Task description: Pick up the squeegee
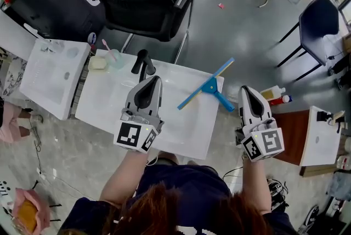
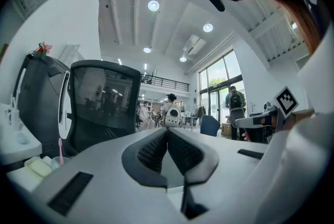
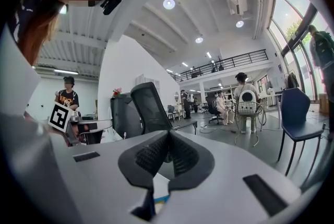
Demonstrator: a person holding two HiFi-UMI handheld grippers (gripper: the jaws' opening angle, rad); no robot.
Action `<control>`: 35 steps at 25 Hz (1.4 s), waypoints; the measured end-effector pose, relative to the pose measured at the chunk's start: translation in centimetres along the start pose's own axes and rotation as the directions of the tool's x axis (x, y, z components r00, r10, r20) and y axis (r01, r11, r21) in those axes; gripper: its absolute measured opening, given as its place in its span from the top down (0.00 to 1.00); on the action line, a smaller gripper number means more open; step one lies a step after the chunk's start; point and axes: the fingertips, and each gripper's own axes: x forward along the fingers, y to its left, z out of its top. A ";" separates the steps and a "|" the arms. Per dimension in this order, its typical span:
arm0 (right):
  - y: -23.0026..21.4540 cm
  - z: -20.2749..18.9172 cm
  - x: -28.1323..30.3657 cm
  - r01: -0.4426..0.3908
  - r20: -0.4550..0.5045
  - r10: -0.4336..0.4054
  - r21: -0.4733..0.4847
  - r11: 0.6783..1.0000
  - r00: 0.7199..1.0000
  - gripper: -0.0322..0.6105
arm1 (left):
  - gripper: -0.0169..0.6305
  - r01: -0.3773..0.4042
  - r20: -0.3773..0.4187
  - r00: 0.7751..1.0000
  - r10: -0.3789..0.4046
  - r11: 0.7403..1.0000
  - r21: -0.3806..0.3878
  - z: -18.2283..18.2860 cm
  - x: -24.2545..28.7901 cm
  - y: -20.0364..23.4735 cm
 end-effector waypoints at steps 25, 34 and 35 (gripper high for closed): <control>-4.0 -28.1 8.1 -0.347 -0.892 0.064 -0.107 0.932 0.447 0.61 | 0.94 0.085 -0.132 0.987 -0.096 0.993 -0.085 -7.1 7.6 5.1; -5.4 -31.4 6.9 -0.347 -0.967 0.083 -0.006 0.938 0.241 0.57 | 0.94 0.078 -0.151 0.984 -0.091 0.993 -0.094 -7.9 7.6 4.9; -5.4 -31.5 6.8 -0.338 -0.970 0.091 0.010 0.941 0.227 0.59 | 0.94 0.075 -0.152 0.984 -0.088 0.993 -0.094 -7.9 7.5 5.0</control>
